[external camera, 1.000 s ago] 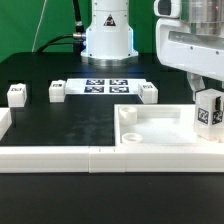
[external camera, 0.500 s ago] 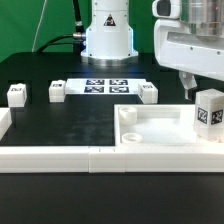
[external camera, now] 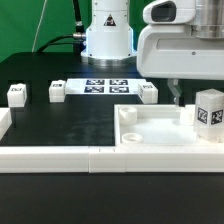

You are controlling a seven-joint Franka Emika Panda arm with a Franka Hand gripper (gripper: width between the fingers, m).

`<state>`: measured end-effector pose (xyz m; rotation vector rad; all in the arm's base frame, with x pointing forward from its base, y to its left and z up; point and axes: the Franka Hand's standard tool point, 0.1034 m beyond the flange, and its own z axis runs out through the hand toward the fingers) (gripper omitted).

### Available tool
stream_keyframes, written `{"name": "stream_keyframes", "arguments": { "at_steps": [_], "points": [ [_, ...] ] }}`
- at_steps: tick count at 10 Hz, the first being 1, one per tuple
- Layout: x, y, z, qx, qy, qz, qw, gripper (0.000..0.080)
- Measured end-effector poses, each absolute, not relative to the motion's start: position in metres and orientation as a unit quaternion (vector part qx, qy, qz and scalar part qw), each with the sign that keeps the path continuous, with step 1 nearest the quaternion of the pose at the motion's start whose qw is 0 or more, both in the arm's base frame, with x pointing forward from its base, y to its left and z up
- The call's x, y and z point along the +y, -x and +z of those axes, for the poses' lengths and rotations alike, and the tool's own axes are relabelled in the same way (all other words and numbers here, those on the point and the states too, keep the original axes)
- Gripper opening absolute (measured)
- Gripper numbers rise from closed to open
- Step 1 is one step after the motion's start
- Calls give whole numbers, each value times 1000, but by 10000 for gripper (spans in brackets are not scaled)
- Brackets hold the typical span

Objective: Assemble one leg

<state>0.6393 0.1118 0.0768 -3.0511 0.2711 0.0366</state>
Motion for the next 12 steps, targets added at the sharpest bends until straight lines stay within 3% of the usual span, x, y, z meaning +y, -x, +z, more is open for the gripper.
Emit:
{"name": "stream_keyframes", "arguments": {
  "at_steps": [7,8,9,10,11,12],
  "points": [
    [116,-637,77,-117,992,11,43,649],
    [116,-637,77,-117,992,11,43,557],
    [116,-637,77,-117,992,11,43,557],
    [116,-637,77,-117,992,11,43,374],
    [116,-637,77,-117,992,11,43,289],
    [116,-637,77,-108,993,12,43,289]
  ]
}}
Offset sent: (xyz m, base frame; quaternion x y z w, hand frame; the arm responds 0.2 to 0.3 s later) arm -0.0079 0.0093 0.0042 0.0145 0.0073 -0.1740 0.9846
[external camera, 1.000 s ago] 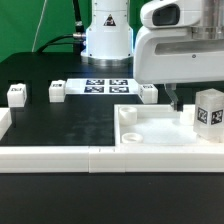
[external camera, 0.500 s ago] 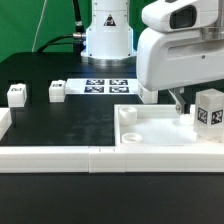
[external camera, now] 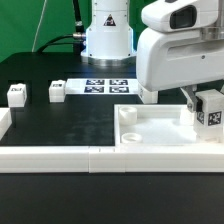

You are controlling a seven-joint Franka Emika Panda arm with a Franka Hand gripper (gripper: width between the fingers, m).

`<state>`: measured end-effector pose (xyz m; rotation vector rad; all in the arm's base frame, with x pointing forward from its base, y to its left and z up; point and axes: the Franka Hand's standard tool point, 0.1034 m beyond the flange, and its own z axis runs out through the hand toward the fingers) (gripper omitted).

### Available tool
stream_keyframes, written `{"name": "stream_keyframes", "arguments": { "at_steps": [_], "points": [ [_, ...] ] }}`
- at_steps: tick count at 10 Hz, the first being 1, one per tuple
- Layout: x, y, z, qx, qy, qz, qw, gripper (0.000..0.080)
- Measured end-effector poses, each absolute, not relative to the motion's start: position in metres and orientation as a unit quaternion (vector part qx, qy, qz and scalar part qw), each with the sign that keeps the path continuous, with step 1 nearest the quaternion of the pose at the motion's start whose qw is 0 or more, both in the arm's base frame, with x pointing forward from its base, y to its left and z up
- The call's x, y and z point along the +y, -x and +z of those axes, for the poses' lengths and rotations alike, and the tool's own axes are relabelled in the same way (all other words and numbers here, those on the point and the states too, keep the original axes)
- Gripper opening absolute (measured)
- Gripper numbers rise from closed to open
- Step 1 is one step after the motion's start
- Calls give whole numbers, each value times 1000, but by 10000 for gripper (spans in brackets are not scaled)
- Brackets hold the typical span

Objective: Assemble one leg

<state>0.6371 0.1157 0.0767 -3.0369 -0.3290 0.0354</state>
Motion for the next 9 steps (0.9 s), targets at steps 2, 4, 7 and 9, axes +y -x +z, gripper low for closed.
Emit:
{"name": "stream_keyframes", "arguments": {
  "at_steps": [2,4,7,9],
  "points": [
    [116,-637,77,-81,996,12,43,289],
    [118,-636,76,71,997,12,39,289],
    [118,-636,76,262,964,22,42,290],
    [123,-634,75,389,920,29,36,290]
  ]
}}
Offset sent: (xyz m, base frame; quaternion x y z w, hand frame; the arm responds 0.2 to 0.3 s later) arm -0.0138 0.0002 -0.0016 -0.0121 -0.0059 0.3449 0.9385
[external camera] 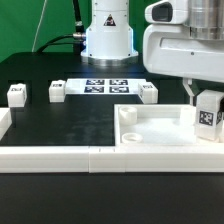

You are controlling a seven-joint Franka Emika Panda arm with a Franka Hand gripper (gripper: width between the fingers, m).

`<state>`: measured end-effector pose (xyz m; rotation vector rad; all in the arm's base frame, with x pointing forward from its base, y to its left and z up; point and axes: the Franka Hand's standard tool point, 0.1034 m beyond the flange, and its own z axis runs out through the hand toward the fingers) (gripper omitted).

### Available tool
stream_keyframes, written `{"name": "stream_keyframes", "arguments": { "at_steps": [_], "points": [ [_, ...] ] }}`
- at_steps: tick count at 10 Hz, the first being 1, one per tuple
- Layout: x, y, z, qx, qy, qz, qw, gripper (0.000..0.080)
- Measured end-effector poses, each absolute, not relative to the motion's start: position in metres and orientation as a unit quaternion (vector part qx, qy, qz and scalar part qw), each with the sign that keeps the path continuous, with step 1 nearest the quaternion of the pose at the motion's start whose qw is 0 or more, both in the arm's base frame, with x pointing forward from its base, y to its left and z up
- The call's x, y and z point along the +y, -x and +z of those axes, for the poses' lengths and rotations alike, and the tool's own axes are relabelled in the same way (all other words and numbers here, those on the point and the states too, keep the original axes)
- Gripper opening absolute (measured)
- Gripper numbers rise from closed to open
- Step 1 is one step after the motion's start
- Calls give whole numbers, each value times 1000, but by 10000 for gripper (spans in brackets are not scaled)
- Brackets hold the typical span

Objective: Assemble one leg

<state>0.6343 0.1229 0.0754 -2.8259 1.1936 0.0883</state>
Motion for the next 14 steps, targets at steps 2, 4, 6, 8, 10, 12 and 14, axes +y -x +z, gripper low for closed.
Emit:
{"name": "stream_keyframes", "arguments": {
  "at_steps": [2,4,6,8,10,12,14],
  "points": [
    [132,-632,75,538,842,31,26,290],
    [131,-634,75,602,797,39,34,291],
    [131,-634,75,641,766,43,35,290],
    [131,-634,75,616,786,42,36,389],
    [131,-633,74,526,849,39,38,611],
    [132,-633,76,413,909,39,34,642],
    [129,-633,75,301,952,36,38,647]
  ]
}}
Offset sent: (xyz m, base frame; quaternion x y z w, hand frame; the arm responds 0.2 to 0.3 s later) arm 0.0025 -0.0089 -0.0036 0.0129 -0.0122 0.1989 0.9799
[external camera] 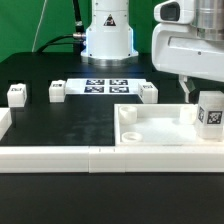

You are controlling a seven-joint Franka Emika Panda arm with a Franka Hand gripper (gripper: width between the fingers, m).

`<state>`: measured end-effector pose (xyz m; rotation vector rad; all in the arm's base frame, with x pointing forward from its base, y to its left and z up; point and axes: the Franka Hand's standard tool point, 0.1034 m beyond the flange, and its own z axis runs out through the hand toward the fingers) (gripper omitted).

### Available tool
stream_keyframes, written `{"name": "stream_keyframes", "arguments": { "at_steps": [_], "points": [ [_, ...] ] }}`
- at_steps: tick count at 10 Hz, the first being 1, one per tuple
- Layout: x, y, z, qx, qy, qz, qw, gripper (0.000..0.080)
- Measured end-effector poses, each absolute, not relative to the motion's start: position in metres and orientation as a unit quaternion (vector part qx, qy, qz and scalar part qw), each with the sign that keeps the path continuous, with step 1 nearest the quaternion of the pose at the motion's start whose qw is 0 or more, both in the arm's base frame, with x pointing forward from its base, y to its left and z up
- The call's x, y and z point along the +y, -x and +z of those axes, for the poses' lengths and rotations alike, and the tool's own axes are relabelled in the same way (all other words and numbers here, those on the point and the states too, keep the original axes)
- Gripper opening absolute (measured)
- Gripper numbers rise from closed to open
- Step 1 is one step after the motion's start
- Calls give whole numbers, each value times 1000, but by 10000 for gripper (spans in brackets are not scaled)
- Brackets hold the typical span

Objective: Assemble one leg

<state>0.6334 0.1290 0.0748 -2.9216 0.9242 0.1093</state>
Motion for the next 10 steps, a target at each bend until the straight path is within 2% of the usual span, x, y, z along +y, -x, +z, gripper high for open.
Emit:
{"name": "stream_keyframes", "arguments": {
  "at_steps": [2,4,7,9,10],
  "points": [
    [130,-634,75,222,974,31,36,649],
    [129,-634,77,103,994,21,22,649],
    [121,-634,73,21,999,8,24,649],
    [121,-634,73,15,1000,8,24,385],
    [121,-634,73,15,1000,8,24,385]
  ]
}}
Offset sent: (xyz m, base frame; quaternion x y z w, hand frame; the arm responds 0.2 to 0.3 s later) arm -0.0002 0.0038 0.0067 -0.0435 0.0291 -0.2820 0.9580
